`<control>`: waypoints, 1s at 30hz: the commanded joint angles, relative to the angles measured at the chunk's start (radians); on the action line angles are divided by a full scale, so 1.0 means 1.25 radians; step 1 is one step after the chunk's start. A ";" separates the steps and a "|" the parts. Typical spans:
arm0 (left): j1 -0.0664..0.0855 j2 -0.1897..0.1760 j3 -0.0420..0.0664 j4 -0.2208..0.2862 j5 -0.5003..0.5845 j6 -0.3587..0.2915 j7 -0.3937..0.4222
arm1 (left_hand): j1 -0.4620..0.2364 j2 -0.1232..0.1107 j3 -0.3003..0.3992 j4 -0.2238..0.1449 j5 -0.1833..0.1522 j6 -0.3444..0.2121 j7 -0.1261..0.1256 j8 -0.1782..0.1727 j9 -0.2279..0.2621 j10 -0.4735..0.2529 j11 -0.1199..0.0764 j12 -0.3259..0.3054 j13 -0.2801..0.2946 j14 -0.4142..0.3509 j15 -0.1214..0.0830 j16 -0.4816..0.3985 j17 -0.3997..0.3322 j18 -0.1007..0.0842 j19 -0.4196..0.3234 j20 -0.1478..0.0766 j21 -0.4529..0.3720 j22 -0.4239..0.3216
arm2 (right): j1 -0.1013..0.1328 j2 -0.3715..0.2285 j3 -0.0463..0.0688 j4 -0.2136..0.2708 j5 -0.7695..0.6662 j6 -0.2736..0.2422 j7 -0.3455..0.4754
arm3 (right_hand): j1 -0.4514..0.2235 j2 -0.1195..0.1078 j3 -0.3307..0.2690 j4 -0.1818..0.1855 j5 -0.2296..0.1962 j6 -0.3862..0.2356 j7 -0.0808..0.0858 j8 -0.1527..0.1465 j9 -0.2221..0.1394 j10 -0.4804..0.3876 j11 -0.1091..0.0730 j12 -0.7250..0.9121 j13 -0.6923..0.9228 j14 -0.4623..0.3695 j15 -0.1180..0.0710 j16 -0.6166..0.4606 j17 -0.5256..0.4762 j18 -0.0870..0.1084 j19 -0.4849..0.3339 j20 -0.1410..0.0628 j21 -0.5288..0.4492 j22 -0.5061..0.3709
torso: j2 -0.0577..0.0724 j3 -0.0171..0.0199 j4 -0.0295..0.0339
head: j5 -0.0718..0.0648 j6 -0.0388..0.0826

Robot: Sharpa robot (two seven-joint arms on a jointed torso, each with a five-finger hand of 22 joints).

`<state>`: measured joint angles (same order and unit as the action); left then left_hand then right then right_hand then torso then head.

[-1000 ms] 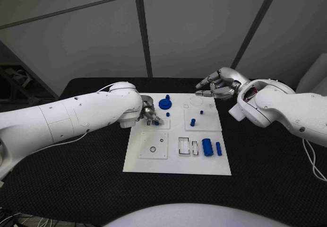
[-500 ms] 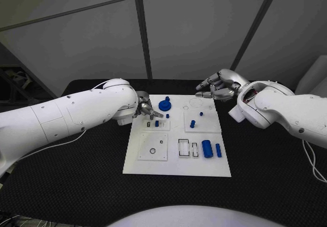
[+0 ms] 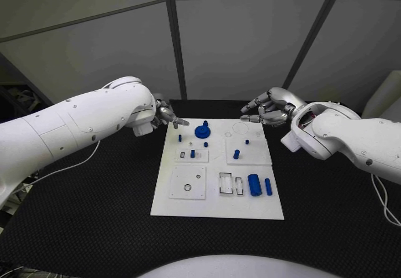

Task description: Assemble the parts on the task board

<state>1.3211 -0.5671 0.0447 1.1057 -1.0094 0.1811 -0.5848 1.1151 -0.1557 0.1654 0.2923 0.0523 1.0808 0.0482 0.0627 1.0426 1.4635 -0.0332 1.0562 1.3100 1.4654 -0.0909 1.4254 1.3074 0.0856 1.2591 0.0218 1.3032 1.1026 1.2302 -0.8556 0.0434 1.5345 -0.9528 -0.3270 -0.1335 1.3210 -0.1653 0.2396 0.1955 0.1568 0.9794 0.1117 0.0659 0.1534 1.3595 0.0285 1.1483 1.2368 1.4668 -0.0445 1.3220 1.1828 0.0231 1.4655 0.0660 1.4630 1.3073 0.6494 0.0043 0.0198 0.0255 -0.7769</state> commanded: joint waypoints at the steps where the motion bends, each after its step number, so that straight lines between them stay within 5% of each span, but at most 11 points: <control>1: 0.004 0.017 0.002 -0.044 0.013 0.063 0.013 | 0.014 0.003 -0.001 -0.001 -0.003 -0.005 0.000 -0.003 -0.019 0.051 0.007 -0.004 0.123 0.046 0.006 -0.004 0.047 0.014 -0.003 0.005 -0.006 -0.001 | 0.002 0.001 0.001 0.000 0.002 0.003 0.007 | -0.010 -0.001 0.001 0.006 0.003 0.004 0.001 0.000 0.001 -0.002 0.000 -0.004 0.000 0.018 -0.001 -0.003 0.001 0.009 0.020 0.000 -0.003 0.111 | 0.002 -0.0003 -0.0013 | 0.000 0.003; 8: 0.007 0.066 0.000 -0.140 -0.031 0.106 0.030 | 0.024 0.011 0.000 -0.002 -0.003 -0.001 0.001 -0.001 -0.040 0.051 0.007 -0.008 0.123 0.046 0.007 -0.003 0.048 0.015 -0.003 0.007 -0.007 -0.001 | 0.002 0.004 0.001 0.000 0.002 0.005 0.007 | -0.011 0.000 0.001 0.006 0.003 0.003 0.001 0.000 0.001 -0.001 0.000 -0.003 0.000 0.018 -0.001 -0.002 0.002 0.009 0.021 0.000 -0.003 0.112 | 0.002 -0.0005 -0.0013 | 0.002 0.001; 16: -0.004 0.112 -0.004 -0.219 -0.045 0.150 0.035 | 0.025 0.019 0.001 -0.002 -0.003 0.002 0.001 -0.002 -0.052 0.050 0.008 -0.012 0.123 0.046 0.007 -0.001 0.050 0.015 -0.002 0.007 -0.007 0.001 | 0.002 0.009 0.001 -0.002 0.001 0.007 0.006 | -0.011 0.000 0.001 0.006 0.003 0.003 0.001 0.000 0.001 -0.001 0.000 -0.003 0.000 0.018 -0.001 -0.002 0.002 0.009 0.021 0.000 -0.003 0.112 | 0.004 -0.0005 -0.0027 | 0.006 0.000; 30: -0.013 0.147 -0.004 -0.254 -0.048 0.174 0.033 | 0.026 0.027 0.002 -0.002 -0.003 0.000 0.003 -0.002 -0.062 0.050 0.009 -0.016 0.122 0.047 0.008 0.001 0.053 0.014 -0.001 0.008 -0.006 0.002 | 0.002 0.013 0.001 -0.004 -0.004 0.011 0.005 | -0.010 0.000 0.002 0.007 0.004 0.003 0.001 0.000 0.001 -0.001 0.000 -0.003 0.000 0.019 -0.001 0.000 0.006 0.007 0.024 0.000 0.002 0.117 | 0.002 -0.0003 -0.0013 | 0.006 -0.004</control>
<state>1.3040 -0.3863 0.0391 0.7891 -1.0582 0.3624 -0.5539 1.1478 -0.1288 0.1654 0.2923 0.0525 1.0807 0.0483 0.0627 0.9667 1.4670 -0.0297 1.0396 1.3100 1.4653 -0.0909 1.4254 1.3074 0.0855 1.2556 0.0254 1.2998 1.1044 1.2301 -0.8407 0.0434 1.5286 -0.9545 -0.3211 -0.1341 1.3169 -0.1694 0.2423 0.1982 0.1568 0.9794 0.1117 0.0659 0.1542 1.3595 0.0286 1.1483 1.2370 1.4667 -0.0445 1.3221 1.1884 0.0230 1.4655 0.0660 1.4630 1.3073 0.6534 0.0038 0.0172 0.0337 -0.7814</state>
